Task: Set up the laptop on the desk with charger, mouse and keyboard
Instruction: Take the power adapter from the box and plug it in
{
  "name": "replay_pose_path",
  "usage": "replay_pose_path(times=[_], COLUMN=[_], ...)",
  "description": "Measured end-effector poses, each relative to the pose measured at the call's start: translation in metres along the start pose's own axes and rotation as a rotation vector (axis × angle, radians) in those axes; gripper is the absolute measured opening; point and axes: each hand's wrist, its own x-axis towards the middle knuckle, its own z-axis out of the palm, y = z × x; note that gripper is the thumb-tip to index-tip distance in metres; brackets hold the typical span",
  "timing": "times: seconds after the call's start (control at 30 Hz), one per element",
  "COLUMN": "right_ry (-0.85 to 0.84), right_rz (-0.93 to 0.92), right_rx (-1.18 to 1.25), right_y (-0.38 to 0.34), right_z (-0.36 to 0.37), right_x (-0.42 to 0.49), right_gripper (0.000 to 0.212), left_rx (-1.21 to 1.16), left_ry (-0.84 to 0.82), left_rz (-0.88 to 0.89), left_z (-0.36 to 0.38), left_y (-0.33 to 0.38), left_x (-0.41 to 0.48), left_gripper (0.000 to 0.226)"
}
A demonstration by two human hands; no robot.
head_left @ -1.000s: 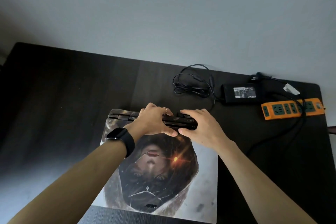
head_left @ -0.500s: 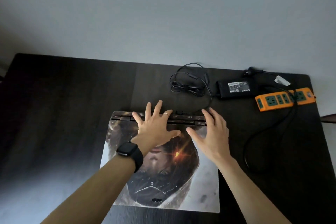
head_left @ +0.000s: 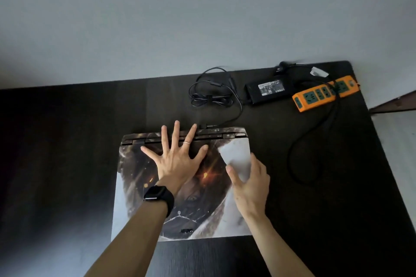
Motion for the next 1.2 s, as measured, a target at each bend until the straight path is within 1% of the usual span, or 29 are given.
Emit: replay_pose_path(times=[0.17,0.27,0.37,0.43,0.57,0.63,0.7,0.77,0.83,0.9,1.03,1.07,1.13,1.2], right_ry=[-0.055,-0.106,-0.195,-0.21,-0.136,-0.065,0.025,0.121,0.162,0.131,0.027,0.013,-0.028,-0.082], right_rz=[-0.019,-0.07,-0.097,-0.079,-0.064,-0.073,-0.097,-0.107,-0.075,-0.06,-0.124,-0.148,-0.19,-0.185], right_rx=[-0.001,-0.011,0.004,0.04,0.154,0.224,0.243,0.211,0.156,0.092,-0.119,-0.158,-0.196,-0.172], right_y=[-0.008,0.001,0.011,0.019,0.031,0.035,0.039,0.044,0.051,0.054,0.049,0.047,0.043,0.043], right_z=[0.003,-0.006,-0.028,-0.048,-0.1,-0.131,-0.161,-0.186,-0.201,-0.208,-0.208,-0.209,-0.211,-0.214], right_x=[0.006,0.007,0.014,0.022,0.057,0.084,0.118,0.156,0.198,0.236,0.291,0.301,0.316,0.324], right_gripper=[0.08,0.079,0.067,0.061,0.051,0.044,0.04,0.039,0.038,0.04,0.046,0.043,0.028,0.02], left_rx=[-0.014,-0.05,-0.142,-0.185,-0.212,-0.212,-0.205,-0.187,-0.15,-0.098,0.064,0.107,0.161,0.172], left_ry=[-0.025,-0.03,-0.01,0.032,0.089,0.082,0.089,0.095,0.089,0.076,0.097,0.078,0.01,-0.054], left_rz=[-0.029,-0.047,-0.077,-0.042,0.079,0.14,0.203,0.272,0.344,0.42,0.543,0.551,0.538,0.515], left_z=[-0.005,-0.004,-0.003,-0.006,-0.014,-0.015,-0.012,-0.01,-0.008,-0.008,-0.005,-0.004,-0.004,-0.007], left_y=[-0.007,-0.002,0.014,0.034,0.096,0.13,0.164,0.198,0.23,0.259,0.307,0.318,0.335,0.342], left_x=[0.006,0.005,0.003,0.002,0.009,0.015,0.019,0.023,0.03,0.039,0.068,0.077,0.094,0.106], left_gripper=[0.069,0.069,0.066,0.064,0.067,0.069,0.071,0.07,0.069,0.068,0.075,0.079,0.086,0.089])
